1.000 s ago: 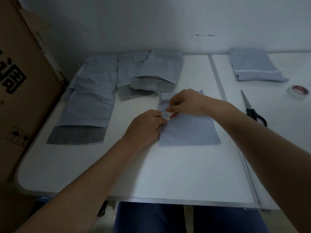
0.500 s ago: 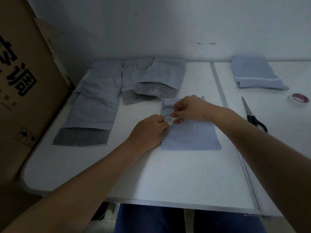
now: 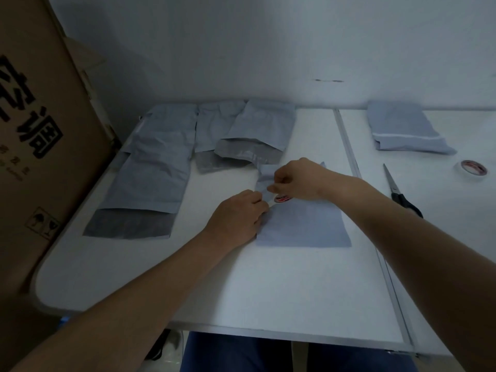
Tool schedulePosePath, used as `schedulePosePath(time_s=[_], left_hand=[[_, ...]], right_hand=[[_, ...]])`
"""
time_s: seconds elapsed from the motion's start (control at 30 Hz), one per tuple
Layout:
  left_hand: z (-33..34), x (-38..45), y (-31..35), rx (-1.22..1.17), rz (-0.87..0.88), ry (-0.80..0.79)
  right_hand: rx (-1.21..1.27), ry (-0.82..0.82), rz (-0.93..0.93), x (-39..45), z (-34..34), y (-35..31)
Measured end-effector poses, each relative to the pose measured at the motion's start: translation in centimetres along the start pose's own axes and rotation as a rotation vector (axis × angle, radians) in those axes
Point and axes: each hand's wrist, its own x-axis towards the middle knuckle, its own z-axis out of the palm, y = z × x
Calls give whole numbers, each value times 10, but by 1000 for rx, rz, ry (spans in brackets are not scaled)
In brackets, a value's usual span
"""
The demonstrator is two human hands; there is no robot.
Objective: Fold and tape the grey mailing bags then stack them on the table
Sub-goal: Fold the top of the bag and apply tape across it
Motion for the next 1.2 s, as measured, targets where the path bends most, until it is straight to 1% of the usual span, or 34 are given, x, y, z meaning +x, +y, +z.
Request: schedulePosePath(time_s=[0.17, 0.27, 0.33, 0.47, 0.7, 0.83, 1.2], left_hand=[[1, -1, -2, -5, -3, 2], [1, -1, -2, -8, -3, 6], [1, -1, -2, -8, 0, 4], [1, 0, -2, 7, -2, 4], [2, -1, -1, 11, -3, 6], [4, 0, -2, 25, -12, -5], [3, 1, 0, 34, -12, 1]], right_hand=[[109, -32, 30, -7, -4, -1], [308, -60, 65, -8, 2, -1], [368, -49, 73, -7, 6, -2], [212, 26, 69, -8, 7, 0], [238, 85, 98, -10, 13, 8], [195, 89, 78, -13, 11, 11], [189, 114, 72, -17, 13, 15]])
